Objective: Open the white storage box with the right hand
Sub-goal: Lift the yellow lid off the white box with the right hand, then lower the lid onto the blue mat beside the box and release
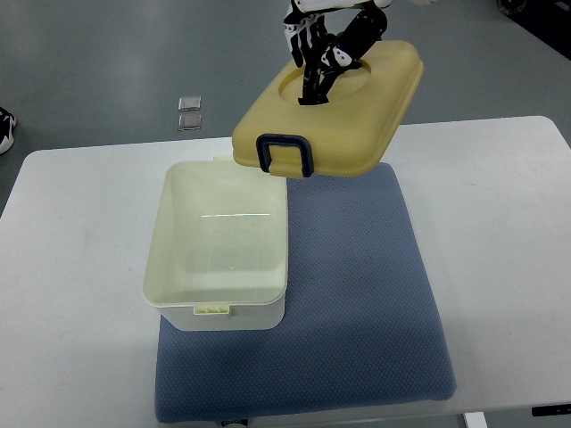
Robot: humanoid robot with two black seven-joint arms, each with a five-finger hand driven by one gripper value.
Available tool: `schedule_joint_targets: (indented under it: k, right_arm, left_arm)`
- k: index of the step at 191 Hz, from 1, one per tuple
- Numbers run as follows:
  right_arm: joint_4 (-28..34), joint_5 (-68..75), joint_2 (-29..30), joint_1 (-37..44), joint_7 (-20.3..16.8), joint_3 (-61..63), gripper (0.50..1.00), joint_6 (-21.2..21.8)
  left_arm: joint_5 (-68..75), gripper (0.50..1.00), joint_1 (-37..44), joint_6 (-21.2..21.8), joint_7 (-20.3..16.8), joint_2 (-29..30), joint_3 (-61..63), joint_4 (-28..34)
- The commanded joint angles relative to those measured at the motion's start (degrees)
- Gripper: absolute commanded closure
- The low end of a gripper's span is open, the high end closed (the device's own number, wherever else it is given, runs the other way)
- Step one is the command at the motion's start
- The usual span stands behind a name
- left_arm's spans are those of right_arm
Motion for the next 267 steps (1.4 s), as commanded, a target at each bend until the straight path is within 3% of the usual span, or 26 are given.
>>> schedule_joint_targets:
  k: [1,31,73,194,248,258,267]
  right_arm:
    - [-0.8,0.0,-2.0,-2.7,0.1,-0.1,1.000,-1.0]
    - [-1.2,0.1,-5.5,-8.4,0.6,0.0,1.000,-4.2]
    - [-2.3,0.1,-5.8,-14.6,1.7,0.0,1.000,-7.7]
    - [-7.4,0.0,-1.2,-22.0,1.8,-0.5,1.000,-13.1]
    - [-9.7,0.0,2.2,-24.2,1.6,-0.9,0.924,-14.6]
    - [-9.7,0.0,2.6,-24.5,1.6,-0.8,0.873,-14.7]
    - [-9.7,0.0,2.9,-24.6,1.6,-0.7,0.779,-14.9]
  left_arm:
    - [0.0,0.500,0.0,0.0,0.0,0.0,0.0,0.0]
    - [0.0,0.500,0.0,0.0,0.0,0.0,0.0,0.0]
    - [0.0,0.500,0.0,0.0,0.0,0.0,0.0,0.0]
    - [0.0,0.500,0.0,0.0,0.0,0.0,0.0,0.0]
    - [0.0,0.500,0.0,0.0,0.0,0.0,0.0,0.0]
    - [0.0,0.500,0.0,0.0,0.0,0.0,0.0,0.0]
    - [0.0,0.500,0.0,0.0,0.0,0.0,0.0,0.0]
